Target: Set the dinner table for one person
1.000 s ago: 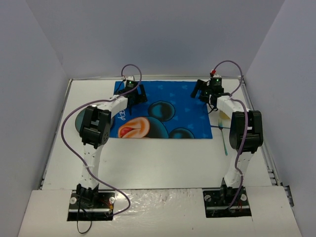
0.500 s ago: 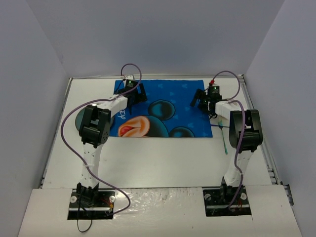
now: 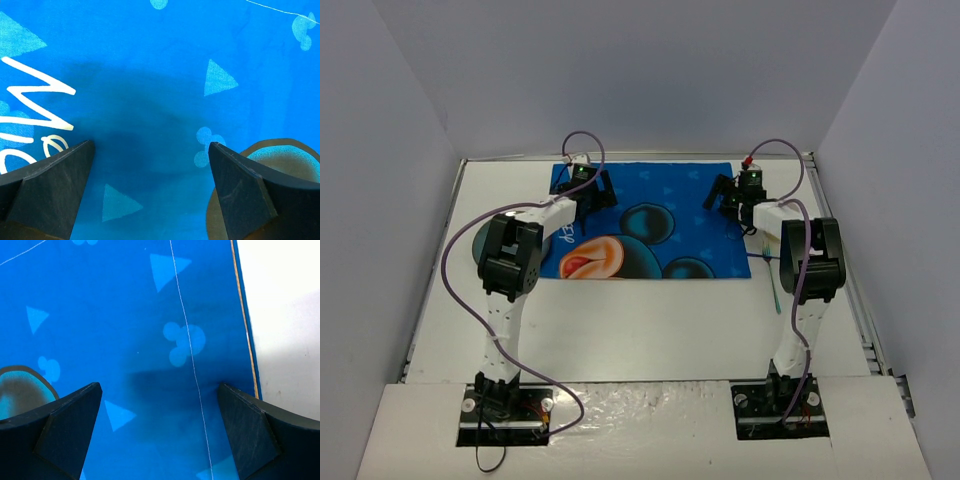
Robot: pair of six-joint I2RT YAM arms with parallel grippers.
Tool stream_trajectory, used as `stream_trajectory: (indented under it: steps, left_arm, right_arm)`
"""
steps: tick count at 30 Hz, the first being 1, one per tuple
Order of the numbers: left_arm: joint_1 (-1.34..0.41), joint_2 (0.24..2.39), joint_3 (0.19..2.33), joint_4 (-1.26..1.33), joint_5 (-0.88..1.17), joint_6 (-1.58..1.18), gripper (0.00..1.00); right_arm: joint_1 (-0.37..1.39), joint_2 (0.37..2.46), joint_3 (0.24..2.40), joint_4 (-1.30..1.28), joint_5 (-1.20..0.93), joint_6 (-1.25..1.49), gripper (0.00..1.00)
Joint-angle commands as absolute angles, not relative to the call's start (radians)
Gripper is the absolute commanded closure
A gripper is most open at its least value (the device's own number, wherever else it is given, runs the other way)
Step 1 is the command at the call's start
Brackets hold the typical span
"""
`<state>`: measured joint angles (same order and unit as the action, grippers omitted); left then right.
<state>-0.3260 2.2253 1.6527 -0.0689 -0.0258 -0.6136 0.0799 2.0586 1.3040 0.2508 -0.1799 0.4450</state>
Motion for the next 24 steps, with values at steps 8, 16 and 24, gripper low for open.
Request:
stream_trajectory:
  steps: [8, 16, 24]
  left_arm:
    - [-0.286, 2.222, 1.613, -0.216, -0.033, -0.633, 0.03]
    - [-0.278, 2.209, 1.595, -0.218, -0.032, -0.631, 0.03]
    - [-0.278, 2.169, 1.655, -0.188, 0.042, -0.552, 0.03]
  right_arm:
    - [0.078, 2.137, 1.352, 0.202, -0.154, 0.432, 0.02]
    - [0.074, 2.163, 1.385, 0.202, -0.155, 0.42, 0.02]
    - [0.066, 2.123, 1.407, 0.201, -0.157, 0.386, 0.01]
